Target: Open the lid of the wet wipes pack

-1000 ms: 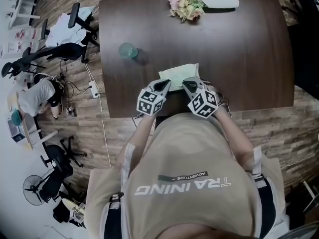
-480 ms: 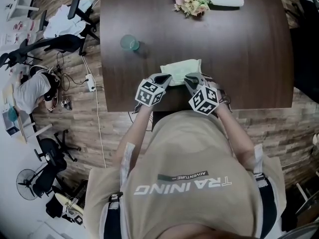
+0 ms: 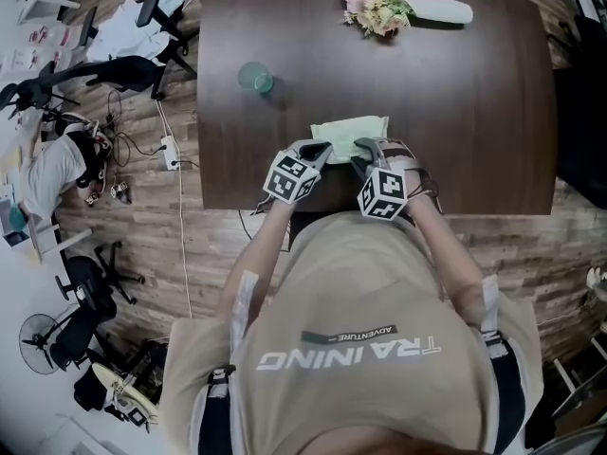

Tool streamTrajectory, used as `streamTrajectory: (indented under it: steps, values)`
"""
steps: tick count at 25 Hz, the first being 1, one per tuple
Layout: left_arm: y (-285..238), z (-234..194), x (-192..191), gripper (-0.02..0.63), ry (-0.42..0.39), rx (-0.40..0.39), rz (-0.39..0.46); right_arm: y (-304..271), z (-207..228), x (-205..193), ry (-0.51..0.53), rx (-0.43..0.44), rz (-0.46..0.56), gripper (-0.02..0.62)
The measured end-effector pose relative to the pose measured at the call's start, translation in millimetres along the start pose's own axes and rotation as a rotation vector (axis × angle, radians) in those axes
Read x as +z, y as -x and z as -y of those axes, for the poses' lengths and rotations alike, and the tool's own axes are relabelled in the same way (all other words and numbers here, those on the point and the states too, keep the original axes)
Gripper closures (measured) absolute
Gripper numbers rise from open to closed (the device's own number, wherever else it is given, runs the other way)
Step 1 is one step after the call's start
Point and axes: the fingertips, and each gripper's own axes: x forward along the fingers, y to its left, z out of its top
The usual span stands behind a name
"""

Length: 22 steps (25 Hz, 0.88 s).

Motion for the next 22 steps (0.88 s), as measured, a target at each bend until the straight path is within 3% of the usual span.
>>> streamTrajectory:
  steps: [5, 12, 17, 22]
  values:
    - [1.0, -0.8, 1.8, 0.597, 0.015, -0.013, 0.004, -5.5, -1.8, 1.0, 0.130, -0.008, -0.092, 0.468]
    - [0.9, -2.9, -0.2, 0.597, 0.008, 0.004, 0.012, -11.2, -1.7, 1.2, 0.120, -0.082, -0.068, 0.469]
    - [-0.2, -0.8, 0.2, 0.597, 0.005, 0.004, 0.000, -3.5, 0.2, 1.8, 0.003, 0.028, 0.017, 0.476]
    - [0.3, -2.5, -1.1, 0.597, 0.006, 0.012, 0.004, -2.1, 1.3, 5.5, -0.004, 0.072, 0.034, 0.486]
